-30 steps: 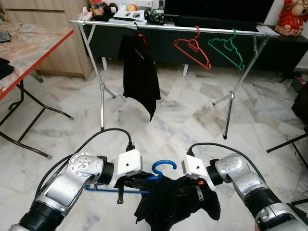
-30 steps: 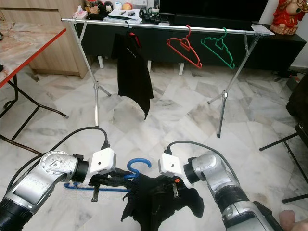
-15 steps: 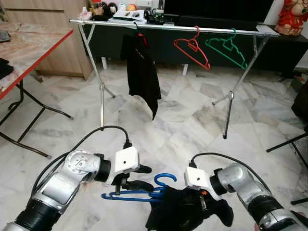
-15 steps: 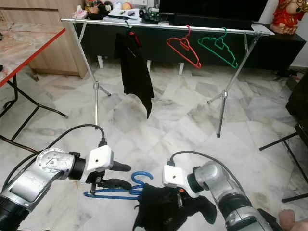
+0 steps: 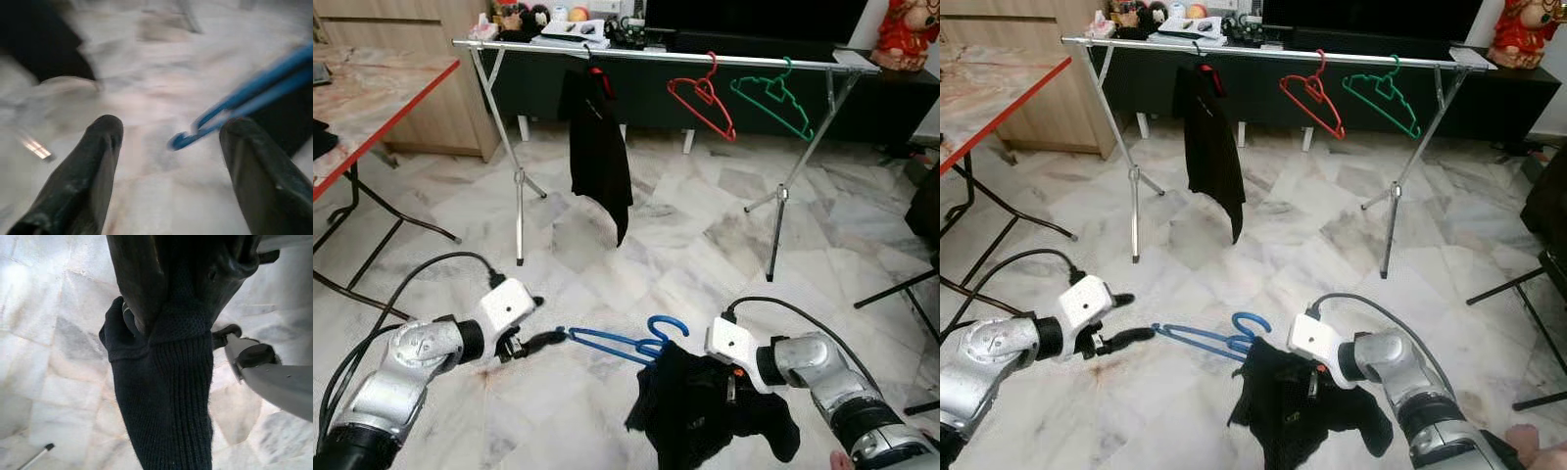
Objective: Hang hanger
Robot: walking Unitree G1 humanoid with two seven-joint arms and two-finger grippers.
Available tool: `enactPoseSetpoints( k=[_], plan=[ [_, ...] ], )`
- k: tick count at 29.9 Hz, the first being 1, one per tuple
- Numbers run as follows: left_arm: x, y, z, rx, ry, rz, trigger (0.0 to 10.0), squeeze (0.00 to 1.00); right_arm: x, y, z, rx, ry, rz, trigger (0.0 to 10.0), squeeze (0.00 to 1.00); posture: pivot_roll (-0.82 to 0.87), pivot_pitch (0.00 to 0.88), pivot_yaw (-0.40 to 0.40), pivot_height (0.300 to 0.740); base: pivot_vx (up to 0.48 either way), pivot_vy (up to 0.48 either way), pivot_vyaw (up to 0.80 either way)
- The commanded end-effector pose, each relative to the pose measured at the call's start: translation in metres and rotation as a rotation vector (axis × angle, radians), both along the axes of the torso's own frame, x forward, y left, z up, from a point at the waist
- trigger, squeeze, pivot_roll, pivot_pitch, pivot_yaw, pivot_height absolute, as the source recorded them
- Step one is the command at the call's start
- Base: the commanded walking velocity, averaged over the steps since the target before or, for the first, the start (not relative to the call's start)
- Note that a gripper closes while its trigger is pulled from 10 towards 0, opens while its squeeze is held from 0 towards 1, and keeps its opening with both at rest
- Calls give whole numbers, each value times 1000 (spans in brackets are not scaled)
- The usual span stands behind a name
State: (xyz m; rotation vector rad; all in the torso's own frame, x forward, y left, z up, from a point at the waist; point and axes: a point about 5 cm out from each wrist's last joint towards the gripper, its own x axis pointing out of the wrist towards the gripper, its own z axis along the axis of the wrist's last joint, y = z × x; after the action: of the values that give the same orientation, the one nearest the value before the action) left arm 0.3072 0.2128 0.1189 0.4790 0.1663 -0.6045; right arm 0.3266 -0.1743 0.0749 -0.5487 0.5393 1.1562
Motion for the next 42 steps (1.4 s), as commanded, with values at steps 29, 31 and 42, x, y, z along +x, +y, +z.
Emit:
enactPoseSetpoints(
  k=[29, 31, 42],
  plan=[
    [-5, -40, -79, -45, 114, 80, 10000, 0, 40, 82, 110, 253, -354, 139, 0, 0, -17, 129, -61, 740, 0, 0, 0],
    [-3, -40, -78, -43, 109, 87, 10000, 0, 39, 85, 113, 264, -358, 144, 0, 0, -17, 129, -61, 740, 0, 0, 0],
    [4, -40, -82, -30, 114, 178, 10000, 0, 33, 101, 124, 303, -381, 185, 0, 0, -21, 130, -60, 740, 0, 0, 0]
  ],
)
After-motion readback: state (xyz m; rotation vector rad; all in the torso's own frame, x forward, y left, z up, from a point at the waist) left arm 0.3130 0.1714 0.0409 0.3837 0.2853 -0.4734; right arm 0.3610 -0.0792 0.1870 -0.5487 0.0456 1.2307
